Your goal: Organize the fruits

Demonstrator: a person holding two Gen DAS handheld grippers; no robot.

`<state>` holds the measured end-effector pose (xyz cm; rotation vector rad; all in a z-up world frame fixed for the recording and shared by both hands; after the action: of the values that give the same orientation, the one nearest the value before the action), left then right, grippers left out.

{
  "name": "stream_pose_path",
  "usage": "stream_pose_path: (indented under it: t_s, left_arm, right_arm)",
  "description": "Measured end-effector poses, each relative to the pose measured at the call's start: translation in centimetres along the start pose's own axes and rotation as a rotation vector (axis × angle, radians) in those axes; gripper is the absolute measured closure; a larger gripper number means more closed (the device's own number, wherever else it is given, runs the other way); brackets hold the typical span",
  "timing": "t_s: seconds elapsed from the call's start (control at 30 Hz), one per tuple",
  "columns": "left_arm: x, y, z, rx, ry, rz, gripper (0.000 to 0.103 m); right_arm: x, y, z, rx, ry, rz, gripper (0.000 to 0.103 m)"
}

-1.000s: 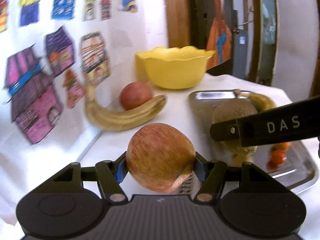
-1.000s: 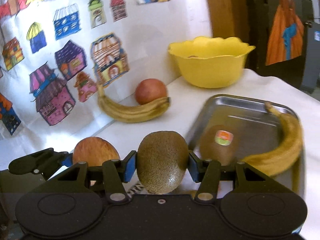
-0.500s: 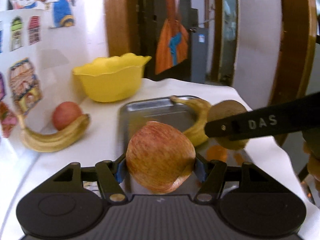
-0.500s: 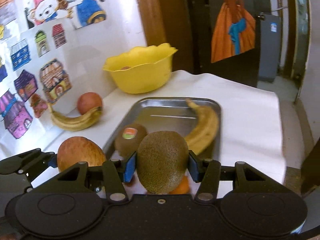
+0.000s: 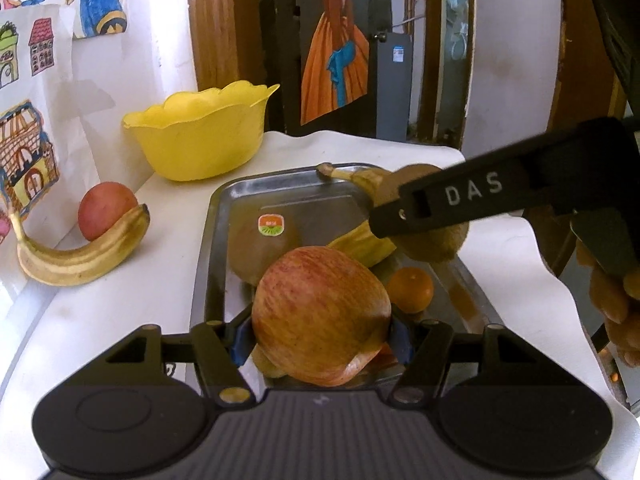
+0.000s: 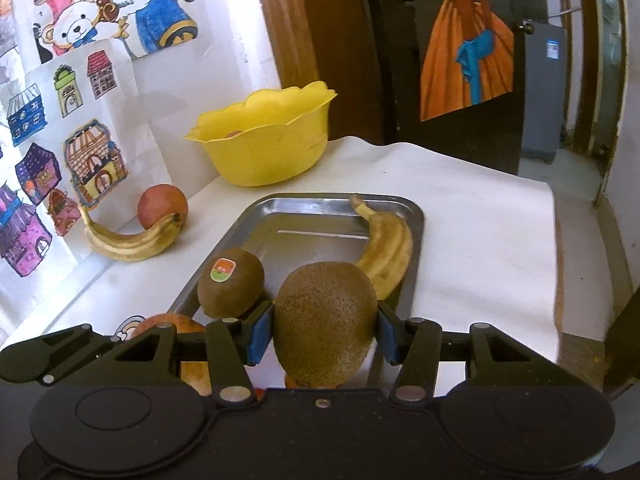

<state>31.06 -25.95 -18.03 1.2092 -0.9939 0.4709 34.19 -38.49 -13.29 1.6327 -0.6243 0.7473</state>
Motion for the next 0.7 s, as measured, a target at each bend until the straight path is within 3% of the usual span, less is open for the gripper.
stream_pose_path:
  t_s: [0.33, 0.7]
  left_arm:
    - [-0.1, 0.0, 0.5, -0.003, -0.012, 0.003, 0.034]
    - [-0.1, -0.1, 0.7, -0.002, -0.019, 0.003, 0.034]
  right_arm:
    - [-0.1, -1.7, -0.8, 0.058, 0.023, -0.034, 0.049]
    - [-0.6, -2.1, -0.4, 0.06, -0.011, -0.065, 0.047]
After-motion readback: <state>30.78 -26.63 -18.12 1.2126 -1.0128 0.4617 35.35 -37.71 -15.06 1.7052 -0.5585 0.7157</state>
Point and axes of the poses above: each gripper's, at about its wrist camera, not at the fingertips, and y roughly against the way its jaws point, z to its right, x to its top, the point moved 5 cm from there along -y, roughly the way its jaws point, and after that the axes turned 9 degrees about z, right-handed, at the moved point
